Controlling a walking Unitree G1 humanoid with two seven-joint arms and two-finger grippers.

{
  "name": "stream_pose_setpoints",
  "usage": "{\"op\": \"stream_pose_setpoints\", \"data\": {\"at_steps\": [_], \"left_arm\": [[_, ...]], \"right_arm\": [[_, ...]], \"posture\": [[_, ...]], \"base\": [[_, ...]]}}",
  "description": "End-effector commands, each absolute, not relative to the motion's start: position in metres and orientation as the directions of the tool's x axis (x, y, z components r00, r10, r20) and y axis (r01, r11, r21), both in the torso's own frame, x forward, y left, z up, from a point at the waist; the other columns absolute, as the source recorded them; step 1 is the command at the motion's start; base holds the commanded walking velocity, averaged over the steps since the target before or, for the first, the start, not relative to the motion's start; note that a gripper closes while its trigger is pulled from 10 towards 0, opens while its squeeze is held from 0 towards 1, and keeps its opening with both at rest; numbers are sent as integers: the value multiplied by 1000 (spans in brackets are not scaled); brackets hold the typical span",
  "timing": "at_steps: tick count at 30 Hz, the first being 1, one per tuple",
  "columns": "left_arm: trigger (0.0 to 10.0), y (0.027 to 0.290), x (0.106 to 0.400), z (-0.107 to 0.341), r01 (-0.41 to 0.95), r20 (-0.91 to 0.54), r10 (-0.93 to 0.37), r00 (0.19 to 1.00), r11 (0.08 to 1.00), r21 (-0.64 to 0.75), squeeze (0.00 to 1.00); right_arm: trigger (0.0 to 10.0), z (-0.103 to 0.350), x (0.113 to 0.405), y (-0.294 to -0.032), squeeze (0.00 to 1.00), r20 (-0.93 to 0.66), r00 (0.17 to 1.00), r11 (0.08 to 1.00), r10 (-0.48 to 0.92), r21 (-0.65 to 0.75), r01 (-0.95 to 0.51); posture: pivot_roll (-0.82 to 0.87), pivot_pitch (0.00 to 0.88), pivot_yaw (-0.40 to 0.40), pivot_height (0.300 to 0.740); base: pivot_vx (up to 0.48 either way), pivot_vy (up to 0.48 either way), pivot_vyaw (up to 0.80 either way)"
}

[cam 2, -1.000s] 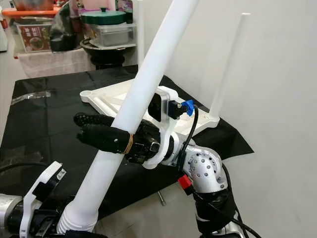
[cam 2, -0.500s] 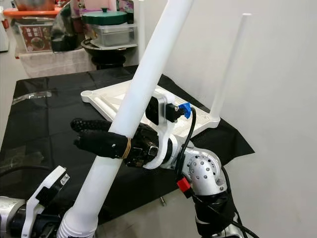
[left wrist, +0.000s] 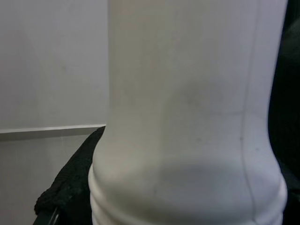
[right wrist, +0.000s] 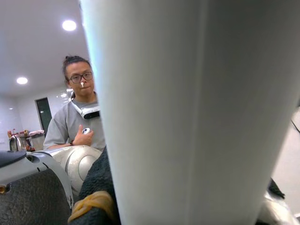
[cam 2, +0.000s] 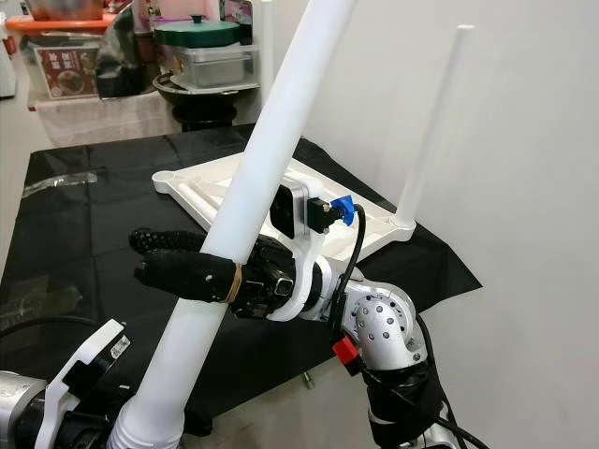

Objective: Building children table

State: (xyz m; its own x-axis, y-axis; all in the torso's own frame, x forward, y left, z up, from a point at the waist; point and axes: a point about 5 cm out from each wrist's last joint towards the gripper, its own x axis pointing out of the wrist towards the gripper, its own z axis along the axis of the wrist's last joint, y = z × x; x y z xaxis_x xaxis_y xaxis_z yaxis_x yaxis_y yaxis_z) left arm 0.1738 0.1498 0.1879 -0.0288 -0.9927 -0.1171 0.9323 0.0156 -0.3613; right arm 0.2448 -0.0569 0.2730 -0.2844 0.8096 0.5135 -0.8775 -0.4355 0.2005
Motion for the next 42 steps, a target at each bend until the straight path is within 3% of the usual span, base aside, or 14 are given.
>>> {"op": "stream_pose_setpoints", "data": {"at_steps": [1, 5, 6, 8, 11, 17, 22, 23, 30, 31, 32, 34, 35, 42], "left_arm": [[0, 149, 172, 188, 939, -142, -989, -36, 15, -343, 0], [0, 149, 174, 187, 942, -155, -988, -21, 33, -334, 0], [0, 149, 174, 186, 942, -158, -987, -16, 38, -332, 0], [0, 149, 175, 186, 943, -159, -987, -12, 42, -331, 0], [3216, 149, 178, 185, 946, -163, -986, 18, 69, -315, 0], [4196, 151, 189, 182, 943, -154, -981, 121, 162, -292, 0], [8314, 151, 190, 175, 934, -176, -966, 188, 231, -273, 0], [8549, 153, 189, 172, 933, -198, -960, 198, 246, -264, 0], [9451, 158, 186, 164, 936, -275, -938, 210, 274, -221, 0], [9686, 158, 187, 162, 938, -296, -931, 213, 280, -206, 0], [9569, 159, 188, 160, 938, -315, -924, 218, 287, -193, 0], [9569, 159, 188, 160, 938, -315, -924, 218, 287, -193, 0], [9529, 160, 189, 158, 939, -337, -915, 224, 295, -177, 0], [8863, 175, 207, 151, 910, -434, -830, 350, 412, -55, 0]], "right_arm": [[10000, 276, 237, -50, 0, 516, -331, -477, 790, 179, -860], [10000, 275, 237, -50, 20, 510, -323, -468, 797, 186, -864], [10000, 275, 238, -50, 1000, 508, -318, -465, 801, 192, -864], [10000, 275, 237, -50, 1000, 503, -318, -464, 804, 196, -864], [10000, 274, 239, -51, 1000, 495, -296, -442, 817, 208, -873], [10000, 271, 245, -51, 1000, 471, -216, -358, 855, 235, -904], [10000, 260, 264, -53, 1000, 385, -3, -144, 923, 339, -930], [10000, 253, 275, -54, 1000, 330, 108, -33, 938, 394, -918], [10000, 244, 296, -64, 1000, 230, 337, 196, 913, 478, -857], [10000, 243, 299, -63, 871, 201, 367, 232, 908, 486, -842], [10000, 241, 301, -63, 475, 179, 390, 259, 903, 496, -829], [10000, 241, 301, -63, 475, 179, 390, 259, 903, 496, -829], [10000, 239, 303, -63, 0, 156, 414, 286, 897, 508, -812], [10000, 241, 301, -61, 0, 154, 476, 318, 866, 564, -762]], "posture": [[104, 0, -33, 740], [102, 0, -33, 740], [101, 0, -33, 740], [101, 0, -33, 740], [98, 0, -32, 740], [94, 0, -35, 740], [90, 0, -37, 740], [88, 0, -40, 740], [89, 0, -39, 740], [87, 0, -38, 740], [84, 0, -36, 740], [84, 0, -36, 740], [85, 0, -36, 740], [82, 0, -31, 740]], "base": [[0, 0, 0], [0, 0, 0], [0, 0, 0], [0, 0, 0], [0, 0, 0], [0, 0, 0], [0, 0, 0], [0, 0, 0], [0, 0, 0], [0, 0, 0], [0, 0, 0], [0, 0, 0], [0, 0, 0], [0, 0, 0]]}}
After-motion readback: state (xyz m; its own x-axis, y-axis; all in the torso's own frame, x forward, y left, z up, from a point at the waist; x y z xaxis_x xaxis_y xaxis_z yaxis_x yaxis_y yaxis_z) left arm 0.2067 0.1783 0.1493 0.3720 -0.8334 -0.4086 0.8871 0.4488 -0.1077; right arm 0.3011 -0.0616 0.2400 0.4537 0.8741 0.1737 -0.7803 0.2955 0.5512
